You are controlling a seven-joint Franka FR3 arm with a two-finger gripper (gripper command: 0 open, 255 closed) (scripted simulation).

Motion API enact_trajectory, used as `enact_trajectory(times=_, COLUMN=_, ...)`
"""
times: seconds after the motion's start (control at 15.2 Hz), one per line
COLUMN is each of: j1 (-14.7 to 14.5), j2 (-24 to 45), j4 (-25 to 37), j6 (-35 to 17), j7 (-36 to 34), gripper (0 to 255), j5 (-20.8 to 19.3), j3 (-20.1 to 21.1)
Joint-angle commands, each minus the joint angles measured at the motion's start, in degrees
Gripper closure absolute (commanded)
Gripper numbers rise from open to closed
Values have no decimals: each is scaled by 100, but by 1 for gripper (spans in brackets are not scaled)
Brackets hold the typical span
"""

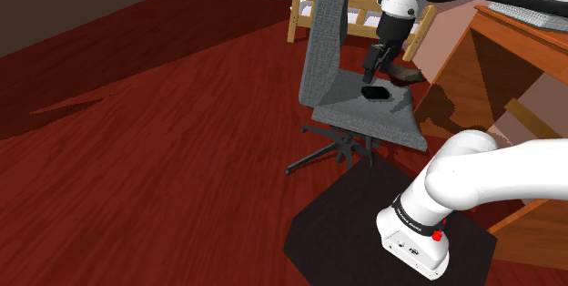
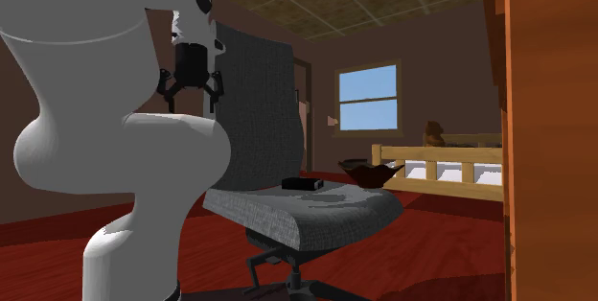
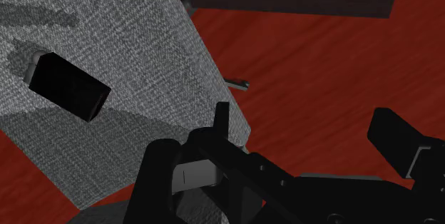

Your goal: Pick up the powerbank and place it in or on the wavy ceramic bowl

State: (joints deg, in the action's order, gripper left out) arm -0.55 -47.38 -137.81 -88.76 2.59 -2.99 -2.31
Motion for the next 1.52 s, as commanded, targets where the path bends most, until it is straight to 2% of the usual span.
enact_trajectory(times=0.0, j1=0, j2=0, j4=0, j6=0, j7=0, gripper=0, j5=0, j3=0)
enact_trajectory(times=0.46, j1=-1, j2=15, j4=-518, j6=-668, j7=1807, gripper=0, j5=-794, j3=-1155)
enact_trajectory(times=0.92, j1=-122, j2=697, j4=-506, j6=-1534, j7=3604, gripper=0, j5=-1430, j3=-2401)
enact_trajectory(times=1.19, j1=-350, j2=1358, j4=-266, j6=-2078, j7=4655, gripper=0, j5=-1580, j3=-3151)
enact_trajectory(times=1.45, j1=-730, j2=2199, j4=124, j6=-2622, j7=5790, gripper=0, j5=-1453, j3=-3945)
